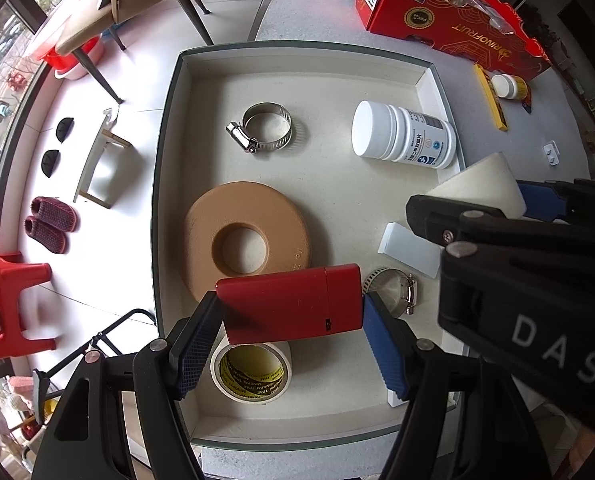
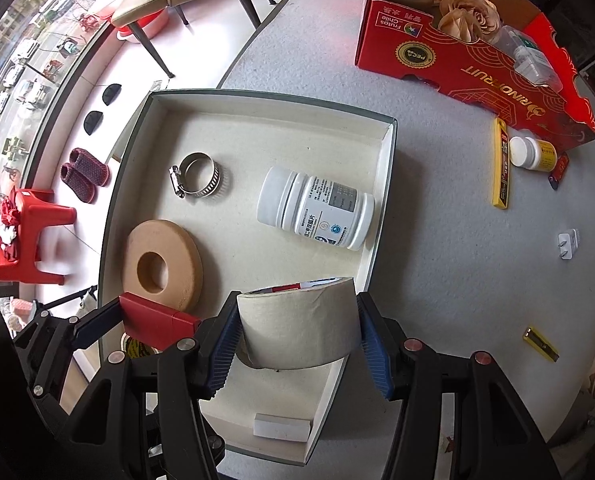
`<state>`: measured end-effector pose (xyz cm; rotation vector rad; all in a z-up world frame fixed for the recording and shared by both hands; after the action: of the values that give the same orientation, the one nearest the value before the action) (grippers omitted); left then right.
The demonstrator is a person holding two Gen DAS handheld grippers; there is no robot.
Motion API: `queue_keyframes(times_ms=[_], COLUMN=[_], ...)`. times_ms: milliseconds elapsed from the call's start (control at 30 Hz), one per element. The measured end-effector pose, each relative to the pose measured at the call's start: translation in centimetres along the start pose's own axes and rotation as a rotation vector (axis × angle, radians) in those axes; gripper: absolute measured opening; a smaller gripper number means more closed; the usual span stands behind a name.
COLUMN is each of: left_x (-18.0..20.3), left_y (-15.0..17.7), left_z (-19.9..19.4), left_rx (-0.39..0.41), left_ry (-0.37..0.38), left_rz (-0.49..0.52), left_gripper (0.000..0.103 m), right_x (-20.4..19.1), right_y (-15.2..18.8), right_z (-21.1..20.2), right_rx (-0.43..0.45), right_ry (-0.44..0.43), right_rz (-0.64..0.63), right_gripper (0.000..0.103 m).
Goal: Organize rigid objects
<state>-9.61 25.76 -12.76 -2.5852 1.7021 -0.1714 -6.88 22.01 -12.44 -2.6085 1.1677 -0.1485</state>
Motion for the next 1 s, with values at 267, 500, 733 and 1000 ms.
queue_keyframes(times_ms=[267,500,733,1000], left_x=[-0.6,-0.5,0.3,1.6], left_y=[-0.1,0.2,1.3,2.9], left_z=[0.0,-0.4,-0.8,-0.5], left_rx=[0.010,0.020,0.029,-0.023], left_ry=[-0.014,0.013,0.021,-0.015], left_rz=[-0.004,-0.034,-0.033,0.058], left_gripper=[0.082,0.088,0.103,0.103], right_x=[-0.6,0.9,2.8,3.8], right_y=[0.0,0.2,2.8,6.4], right_z=[0.5,-0.9,-2.4,-2.8], right_rx=[-0.028,-0.007,-0.028,-0.061], right_ry=[-0.052,-0.044,-0.068,-0.082], right_rz=[-0.003,0.026,0.092,0.180], right_gripper=[0.059,0.088,0.088,0.088])
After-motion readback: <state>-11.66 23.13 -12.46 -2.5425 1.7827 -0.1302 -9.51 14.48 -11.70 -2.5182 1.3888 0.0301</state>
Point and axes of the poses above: each gripper's, at about its wrist camera, not at the fingertips, and z roughly the way its jaws point, x to its right, y to its underside, the point moved 8 cm from there along z, roughly the way its jaws point, and after that the axes turned 13 degrees about z, right-handed, at the moved point
